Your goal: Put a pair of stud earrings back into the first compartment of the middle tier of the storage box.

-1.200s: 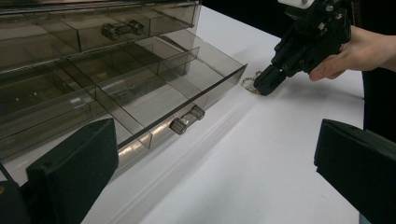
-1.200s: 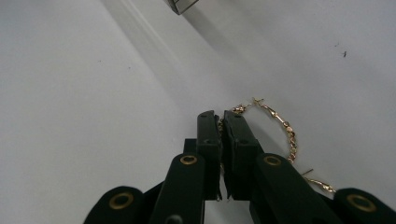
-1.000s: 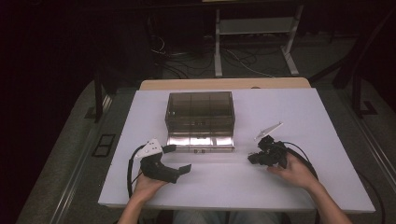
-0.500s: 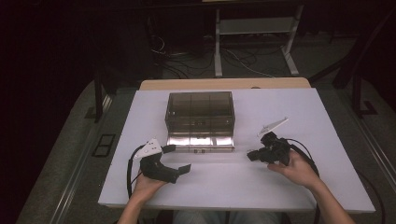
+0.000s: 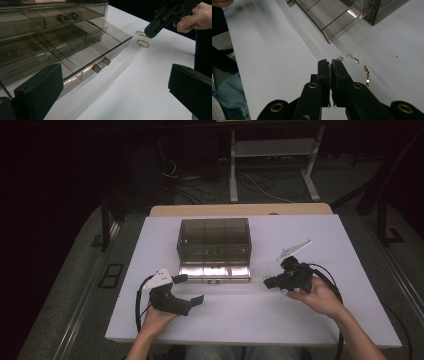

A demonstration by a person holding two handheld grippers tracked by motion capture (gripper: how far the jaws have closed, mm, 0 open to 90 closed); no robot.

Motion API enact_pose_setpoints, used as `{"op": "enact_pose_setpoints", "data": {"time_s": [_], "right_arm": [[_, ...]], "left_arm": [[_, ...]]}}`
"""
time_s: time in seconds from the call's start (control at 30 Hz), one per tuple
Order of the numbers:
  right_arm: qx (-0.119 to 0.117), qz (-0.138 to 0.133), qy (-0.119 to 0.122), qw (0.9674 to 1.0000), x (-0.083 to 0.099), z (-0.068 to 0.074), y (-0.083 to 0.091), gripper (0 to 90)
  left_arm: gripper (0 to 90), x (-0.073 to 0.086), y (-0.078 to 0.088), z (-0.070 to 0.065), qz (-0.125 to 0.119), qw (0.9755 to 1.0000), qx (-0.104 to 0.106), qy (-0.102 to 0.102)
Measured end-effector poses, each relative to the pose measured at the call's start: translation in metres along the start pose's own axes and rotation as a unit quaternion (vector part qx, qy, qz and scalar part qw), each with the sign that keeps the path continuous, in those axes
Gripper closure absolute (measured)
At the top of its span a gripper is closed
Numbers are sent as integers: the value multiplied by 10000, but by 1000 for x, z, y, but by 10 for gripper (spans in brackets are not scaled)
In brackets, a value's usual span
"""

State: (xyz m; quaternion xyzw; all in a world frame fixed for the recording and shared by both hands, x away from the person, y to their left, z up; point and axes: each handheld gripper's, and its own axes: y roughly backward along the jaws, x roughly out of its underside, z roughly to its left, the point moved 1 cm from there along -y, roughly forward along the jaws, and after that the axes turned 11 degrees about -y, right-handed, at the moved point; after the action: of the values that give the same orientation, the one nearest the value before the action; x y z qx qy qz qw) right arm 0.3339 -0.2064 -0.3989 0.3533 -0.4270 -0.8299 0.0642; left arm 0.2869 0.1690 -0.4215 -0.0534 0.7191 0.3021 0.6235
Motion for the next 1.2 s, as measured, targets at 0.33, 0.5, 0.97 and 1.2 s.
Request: {"op": "enact_pose_setpoints", "data": {"time_s": [0.33, 0.5, 0.97, 1.2], "right_arm": [[-90, -53, 216, 9997, -20, 10, 12, 848], [-108, -43, 304, 9995, -31, 15, 16, 849], [-217, -11, 575, 9981, -57, 32, 16, 848], [-293, 70, 659, 9974, -69, 42, 10, 848]], "left_arm": [[0, 0, -1, -1, 3, 10000, 1, 0], [0, 0, -1, -1, -6, 10000, -9, 3], [0, 0, 1, -1, -43, 10000, -23, 15], [0, 0, 1, 0, -70, 10000, -26, -4]]}}
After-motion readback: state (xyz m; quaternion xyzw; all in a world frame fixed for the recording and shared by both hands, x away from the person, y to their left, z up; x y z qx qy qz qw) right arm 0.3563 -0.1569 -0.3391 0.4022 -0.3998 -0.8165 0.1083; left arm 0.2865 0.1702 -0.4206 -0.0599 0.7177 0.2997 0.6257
